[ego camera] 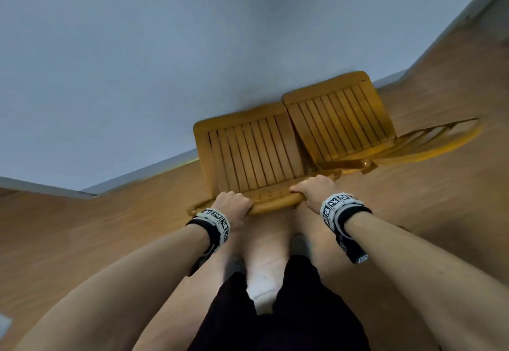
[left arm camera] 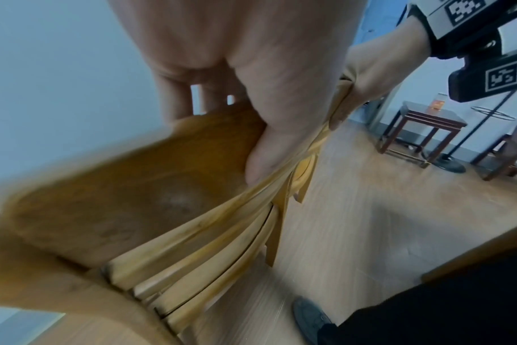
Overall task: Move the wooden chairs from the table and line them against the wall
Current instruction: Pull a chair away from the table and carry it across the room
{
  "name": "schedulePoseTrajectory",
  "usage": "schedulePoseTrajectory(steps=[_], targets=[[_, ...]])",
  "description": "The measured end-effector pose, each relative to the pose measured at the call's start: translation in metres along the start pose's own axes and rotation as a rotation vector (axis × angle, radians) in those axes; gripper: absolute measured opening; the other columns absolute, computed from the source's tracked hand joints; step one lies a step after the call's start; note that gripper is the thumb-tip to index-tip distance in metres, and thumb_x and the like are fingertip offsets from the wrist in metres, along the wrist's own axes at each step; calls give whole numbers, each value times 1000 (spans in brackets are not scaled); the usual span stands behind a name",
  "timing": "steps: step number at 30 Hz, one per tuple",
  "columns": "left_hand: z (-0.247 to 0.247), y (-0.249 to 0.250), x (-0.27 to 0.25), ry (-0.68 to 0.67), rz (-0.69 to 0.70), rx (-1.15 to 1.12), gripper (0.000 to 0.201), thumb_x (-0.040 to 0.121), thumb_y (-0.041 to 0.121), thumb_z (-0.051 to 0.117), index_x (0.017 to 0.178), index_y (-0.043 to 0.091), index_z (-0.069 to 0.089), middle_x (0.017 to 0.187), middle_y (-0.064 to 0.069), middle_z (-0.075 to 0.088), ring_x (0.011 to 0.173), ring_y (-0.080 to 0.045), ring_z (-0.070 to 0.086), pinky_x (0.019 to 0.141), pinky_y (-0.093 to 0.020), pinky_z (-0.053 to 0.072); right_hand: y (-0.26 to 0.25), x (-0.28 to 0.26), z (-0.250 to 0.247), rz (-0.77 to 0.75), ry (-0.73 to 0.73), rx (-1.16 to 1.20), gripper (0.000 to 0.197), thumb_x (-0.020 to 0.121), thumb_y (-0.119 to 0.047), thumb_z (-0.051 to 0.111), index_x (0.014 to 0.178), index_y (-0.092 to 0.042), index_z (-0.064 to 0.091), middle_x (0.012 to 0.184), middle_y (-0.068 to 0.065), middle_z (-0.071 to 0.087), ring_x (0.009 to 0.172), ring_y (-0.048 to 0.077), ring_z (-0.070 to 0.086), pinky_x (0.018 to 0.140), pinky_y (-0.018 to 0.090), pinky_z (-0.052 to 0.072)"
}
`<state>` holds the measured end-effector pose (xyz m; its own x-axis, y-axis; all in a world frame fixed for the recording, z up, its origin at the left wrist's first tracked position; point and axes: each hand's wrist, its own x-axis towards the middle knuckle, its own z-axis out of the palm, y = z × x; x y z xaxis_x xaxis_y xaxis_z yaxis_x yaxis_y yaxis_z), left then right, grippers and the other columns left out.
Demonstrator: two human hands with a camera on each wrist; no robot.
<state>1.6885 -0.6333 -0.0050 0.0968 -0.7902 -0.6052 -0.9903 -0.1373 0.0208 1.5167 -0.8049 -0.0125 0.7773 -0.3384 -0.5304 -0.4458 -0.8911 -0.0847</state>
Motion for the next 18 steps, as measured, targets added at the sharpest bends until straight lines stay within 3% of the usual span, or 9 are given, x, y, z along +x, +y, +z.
schedulePoseTrajectory(steps=[7,10,12,15,18], targets=[[-6,62,49,-37,-84,-107,21,96,14,54,116,18,58,107,-5,68,99,-29,65,73,-35,47,83,13,22,-108,27,-41,51,97,-13,58,143,-36,54,136,-9,64,122,19,60,105,36,45],[18,80,47,-93,-122,-120,34,96,10,51,129,18,54,118,-3,67,105,-28,65,80,-39,51,82,3,54,-153,21,11,52,89,-7,61,136,-30,62,133,-8,66,122,18,61,100,35,44],[28,84,45,-63,-144,-126,44,92,11,56,135,20,51,126,1,65,108,-26,65,80,-38,51,82,2,67,-155,50,13,51,85,-6,62,131,-29,65,129,-7,68,120,17,62,97,35,43],[30,87,42,-64,-169,-124,54,89,15,65,139,21,48,129,1,63,110,-26,63,81,-39,51,85,5,66,-215,43,-15,52,88,-10,61,137,-30,60,131,-9,67,120,17,62,99,36,44],[30,90,42,-66,-207,-122,55,89,11,64,140,21,46,131,1,62,112,-27,62,81,-40,51,90,9,60,-241,0,-24,54,90,-15,60,142,-31,55,135,-8,64,121,18,61,101,37,45]])
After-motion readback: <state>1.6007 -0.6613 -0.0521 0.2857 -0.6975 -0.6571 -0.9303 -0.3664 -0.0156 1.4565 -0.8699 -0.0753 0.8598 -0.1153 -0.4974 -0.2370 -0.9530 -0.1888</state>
